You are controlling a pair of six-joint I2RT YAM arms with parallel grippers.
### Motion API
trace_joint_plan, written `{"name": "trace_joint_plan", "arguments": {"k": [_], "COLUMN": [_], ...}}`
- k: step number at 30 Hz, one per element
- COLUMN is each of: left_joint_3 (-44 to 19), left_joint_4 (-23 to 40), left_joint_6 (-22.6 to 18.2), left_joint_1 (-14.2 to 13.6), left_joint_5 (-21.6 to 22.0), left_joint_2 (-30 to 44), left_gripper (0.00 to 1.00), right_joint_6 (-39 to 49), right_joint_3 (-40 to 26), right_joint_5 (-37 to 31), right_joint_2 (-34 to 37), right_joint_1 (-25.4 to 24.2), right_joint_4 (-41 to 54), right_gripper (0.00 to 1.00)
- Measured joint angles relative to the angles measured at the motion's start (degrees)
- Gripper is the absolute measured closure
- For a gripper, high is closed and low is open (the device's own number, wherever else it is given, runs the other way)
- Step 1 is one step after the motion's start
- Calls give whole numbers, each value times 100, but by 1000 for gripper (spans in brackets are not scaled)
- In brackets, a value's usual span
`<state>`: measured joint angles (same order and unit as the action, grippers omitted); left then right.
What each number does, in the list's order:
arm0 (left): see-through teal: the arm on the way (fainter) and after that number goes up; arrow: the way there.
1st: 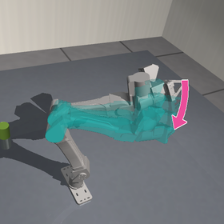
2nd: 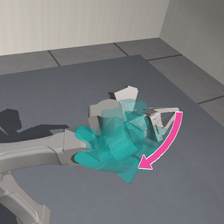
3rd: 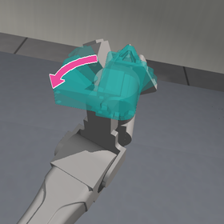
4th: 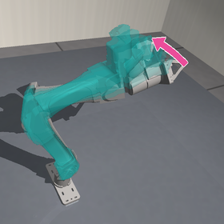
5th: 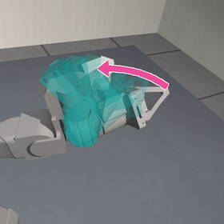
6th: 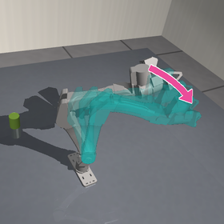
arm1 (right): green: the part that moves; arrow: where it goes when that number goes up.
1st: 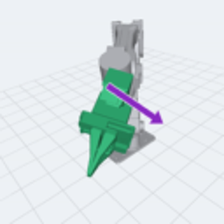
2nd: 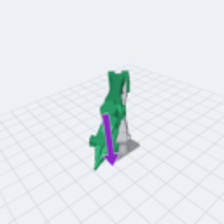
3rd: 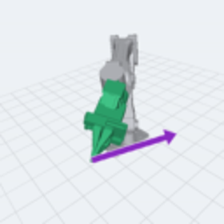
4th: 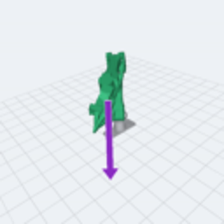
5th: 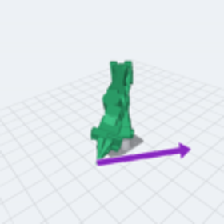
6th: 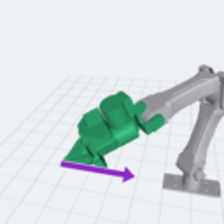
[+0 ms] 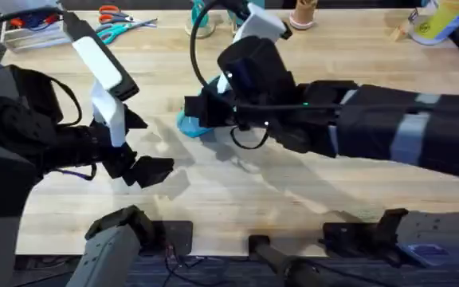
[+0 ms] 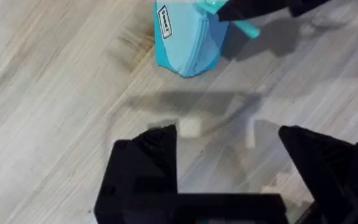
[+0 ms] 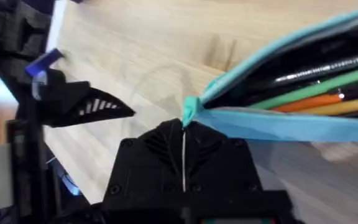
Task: Unzip the bag, pick up the pens from the table one at a time and place them inside, then zip the bag closed.
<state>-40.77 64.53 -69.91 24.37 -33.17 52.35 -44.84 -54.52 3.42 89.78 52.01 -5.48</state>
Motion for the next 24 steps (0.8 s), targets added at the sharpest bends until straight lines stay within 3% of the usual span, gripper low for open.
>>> {"name": "trace_joint_plan", "arguments": {"k": [24], "left_joint_3": [0], "left_joint_4": [-111], "left_joint_6": [0], "left_joint_1": [0], "left_joint_5": [0], "left_joint_2": [0], "left_gripper": [7], "right_joint_6": [202], "right_joint_3": [1], "right_joint_5": [-2], "right_joint_2": [-198], "right_joint_1": [-66], "right_joint_4": [2], "right_gripper": [971]}}
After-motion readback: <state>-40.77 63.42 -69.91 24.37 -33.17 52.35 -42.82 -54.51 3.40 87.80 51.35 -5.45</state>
